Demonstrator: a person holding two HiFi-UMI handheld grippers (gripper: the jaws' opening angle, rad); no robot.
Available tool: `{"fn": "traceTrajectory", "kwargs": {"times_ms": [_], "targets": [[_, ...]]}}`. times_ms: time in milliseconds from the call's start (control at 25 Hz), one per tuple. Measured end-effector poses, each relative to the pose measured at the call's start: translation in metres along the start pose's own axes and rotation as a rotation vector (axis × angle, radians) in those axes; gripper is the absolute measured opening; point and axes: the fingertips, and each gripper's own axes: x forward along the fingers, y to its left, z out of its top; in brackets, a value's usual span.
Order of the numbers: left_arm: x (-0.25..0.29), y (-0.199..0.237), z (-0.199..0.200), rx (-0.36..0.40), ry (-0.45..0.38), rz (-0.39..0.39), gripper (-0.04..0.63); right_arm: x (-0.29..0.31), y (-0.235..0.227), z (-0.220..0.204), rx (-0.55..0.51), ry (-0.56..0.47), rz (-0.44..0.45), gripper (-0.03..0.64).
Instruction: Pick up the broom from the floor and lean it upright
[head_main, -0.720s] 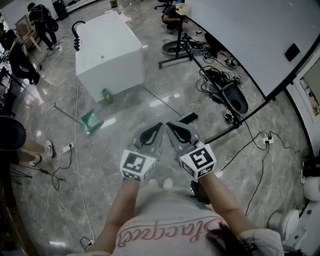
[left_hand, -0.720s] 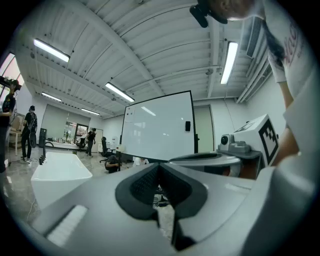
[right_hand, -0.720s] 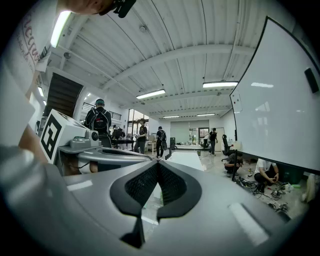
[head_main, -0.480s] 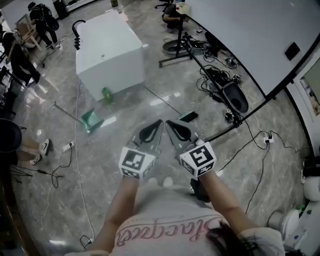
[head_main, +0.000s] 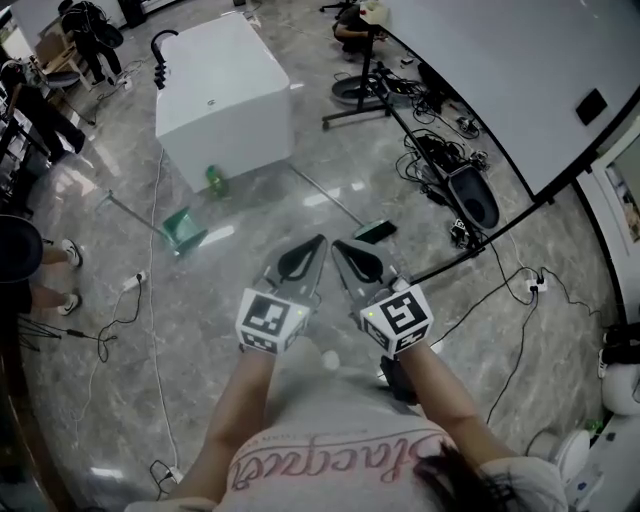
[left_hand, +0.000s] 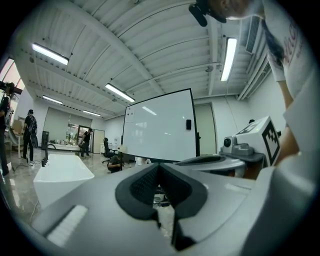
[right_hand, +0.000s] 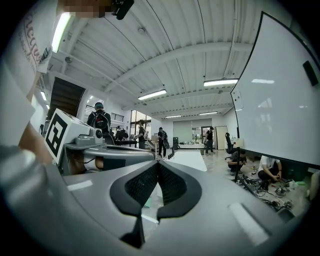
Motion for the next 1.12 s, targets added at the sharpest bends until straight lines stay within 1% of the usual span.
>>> {"fn": "traceTrajectory", "kwargs": {"times_ms": [200,440,640,1120], "targets": [[0.01,0.012,-0.004,-0.011,0.0,0.025,-0.002,0.005,-0.013,-0.01,0.021,0.023,0.001,0.002],[0.027,0.046,-0.008,-0.027,-0.004,0.052,-0.002,0.028,-0.037,-0.017,0.032,0.043,-0.006,0.002],[0.055,0.083,-0.007,-0.037,-0.002,0.053,-0.002,0.066,-0.064,-0.015,0.044,0.051,-0.009,0.002],[0.119,0.177,-0.01,-0.057,0.008,0.019,-0.002,0.164,-0.122,-0.009,0.059,0.079,-0.037,0.002]]}}
